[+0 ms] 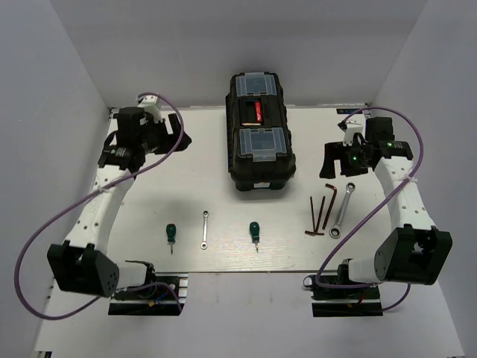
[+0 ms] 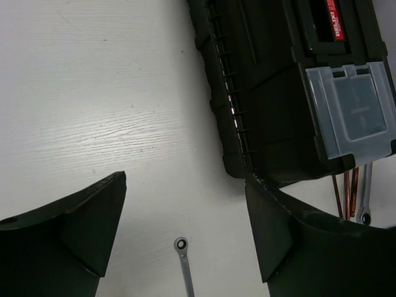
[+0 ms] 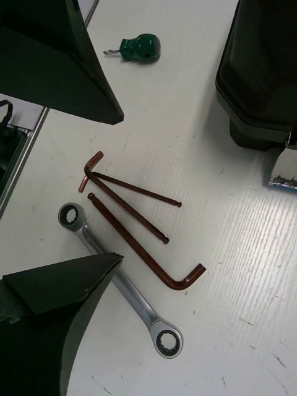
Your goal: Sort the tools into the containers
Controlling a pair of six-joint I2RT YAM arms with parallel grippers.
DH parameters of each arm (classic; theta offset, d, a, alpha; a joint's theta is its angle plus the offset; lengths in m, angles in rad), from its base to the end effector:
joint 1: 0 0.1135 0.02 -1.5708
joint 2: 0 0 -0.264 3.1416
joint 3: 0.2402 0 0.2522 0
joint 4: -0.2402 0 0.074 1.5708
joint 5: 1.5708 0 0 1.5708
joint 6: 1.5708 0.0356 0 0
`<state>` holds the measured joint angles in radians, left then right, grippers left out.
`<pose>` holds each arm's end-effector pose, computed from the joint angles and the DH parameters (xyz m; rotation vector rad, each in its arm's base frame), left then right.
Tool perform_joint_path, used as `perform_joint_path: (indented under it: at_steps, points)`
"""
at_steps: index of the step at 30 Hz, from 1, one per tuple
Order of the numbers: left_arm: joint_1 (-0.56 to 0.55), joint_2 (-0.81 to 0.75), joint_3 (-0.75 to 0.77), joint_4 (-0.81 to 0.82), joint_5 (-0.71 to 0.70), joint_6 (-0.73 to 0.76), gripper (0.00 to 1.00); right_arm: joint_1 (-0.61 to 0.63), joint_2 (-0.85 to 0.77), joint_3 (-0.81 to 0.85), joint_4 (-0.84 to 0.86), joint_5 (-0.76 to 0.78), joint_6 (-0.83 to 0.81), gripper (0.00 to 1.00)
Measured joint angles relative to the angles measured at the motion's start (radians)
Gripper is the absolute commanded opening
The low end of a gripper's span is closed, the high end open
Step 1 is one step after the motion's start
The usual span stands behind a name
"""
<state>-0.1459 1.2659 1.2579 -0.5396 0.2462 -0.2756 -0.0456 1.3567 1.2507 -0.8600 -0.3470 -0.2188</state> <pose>0.2746 -0.0491 0.3669 0.0097 2.1422 -0.5096 0.2752 -0.0004 0.3168 -0.3496 2.4595 0.3289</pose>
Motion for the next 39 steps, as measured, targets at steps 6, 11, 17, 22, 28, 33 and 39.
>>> perform_joint_path:
  at_steps: [6,11,17,22,28,33,39]
  points:
    - [-0.036,0.196,0.189,-0.018,0.038,0.001,0.66,0.000,0.000,0.008,0.001,-0.034,-0.025,0.91]
    - [-0.103,0.364,0.410,-0.076,0.014,0.011,0.25,0.000,0.000,0.008,0.008,-0.079,-0.055,0.00]
    - [-0.198,0.583,0.726,-0.177,-0.079,0.018,0.13,0.000,0.033,0.010,0.010,-0.100,-0.036,0.30]
    - [-0.267,0.765,0.965,-0.227,-0.112,0.018,0.46,0.000,0.048,0.010,0.027,-0.130,-0.011,0.54]
    - [-0.314,0.847,1.004,-0.205,-0.097,-0.009,0.58,0.001,0.068,0.009,0.051,-0.166,0.010,0.57]
    - [-0.334,0.890,1.025,-0.169,-0.098,-0.024,0.59,0.001,0.078,-0.005,0.068,-0.189,0.026,0.57]
    - [-0.357,0.893,1.036,-0.114,-0.131,-0.029,0.59,0.001,0.079,-0.022,0.084,-0.210,0.031,0.57]
